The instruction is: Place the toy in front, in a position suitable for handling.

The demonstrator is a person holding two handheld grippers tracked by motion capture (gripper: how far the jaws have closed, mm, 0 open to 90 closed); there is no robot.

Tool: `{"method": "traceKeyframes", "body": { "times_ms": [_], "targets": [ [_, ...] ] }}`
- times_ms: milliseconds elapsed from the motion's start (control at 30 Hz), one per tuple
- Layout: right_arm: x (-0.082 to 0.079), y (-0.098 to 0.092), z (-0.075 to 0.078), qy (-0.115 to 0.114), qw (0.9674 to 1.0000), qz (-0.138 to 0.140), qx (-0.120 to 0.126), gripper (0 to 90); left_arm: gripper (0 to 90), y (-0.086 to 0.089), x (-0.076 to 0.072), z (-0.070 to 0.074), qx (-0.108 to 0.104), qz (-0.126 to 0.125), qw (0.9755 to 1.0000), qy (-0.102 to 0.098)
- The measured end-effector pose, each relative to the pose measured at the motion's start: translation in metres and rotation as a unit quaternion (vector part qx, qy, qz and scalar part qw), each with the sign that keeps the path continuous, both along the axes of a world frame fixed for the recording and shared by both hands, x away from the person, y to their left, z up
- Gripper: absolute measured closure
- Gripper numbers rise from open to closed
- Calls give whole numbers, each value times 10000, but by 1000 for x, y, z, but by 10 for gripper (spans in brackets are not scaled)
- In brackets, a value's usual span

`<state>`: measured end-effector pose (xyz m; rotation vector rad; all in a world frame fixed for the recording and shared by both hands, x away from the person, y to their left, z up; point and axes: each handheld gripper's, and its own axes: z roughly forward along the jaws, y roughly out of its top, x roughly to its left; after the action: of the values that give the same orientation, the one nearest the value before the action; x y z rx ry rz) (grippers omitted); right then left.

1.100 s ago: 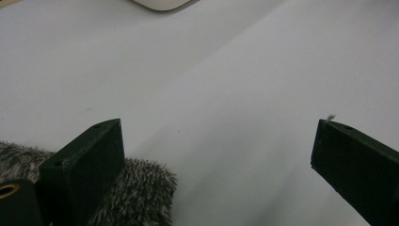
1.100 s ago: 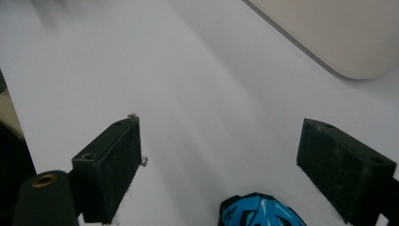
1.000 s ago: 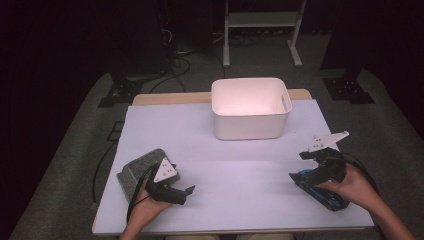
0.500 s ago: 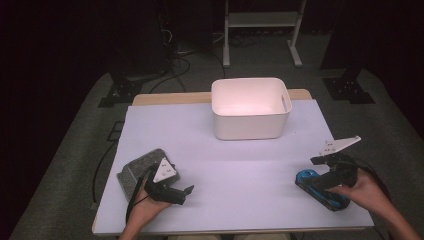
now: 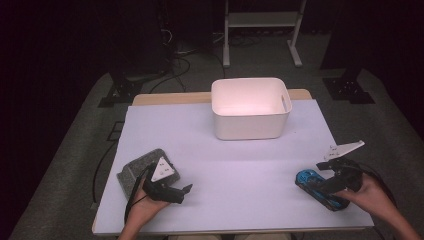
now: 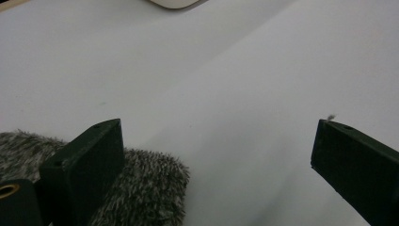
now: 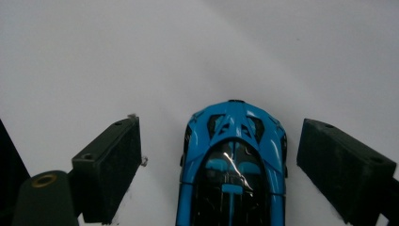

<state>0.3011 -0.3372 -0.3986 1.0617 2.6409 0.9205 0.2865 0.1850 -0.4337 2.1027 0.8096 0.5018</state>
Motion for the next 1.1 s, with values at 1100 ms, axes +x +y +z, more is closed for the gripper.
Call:
{"method": "traceKeyframes", "body": {
  "times_ms": [1100],
  "targets": [
    [-7, -10, -35, 570, 9941, -140, -915, 132, 28, -3, -1, 1, 4, -118, 9999, 27]
  ]
}}
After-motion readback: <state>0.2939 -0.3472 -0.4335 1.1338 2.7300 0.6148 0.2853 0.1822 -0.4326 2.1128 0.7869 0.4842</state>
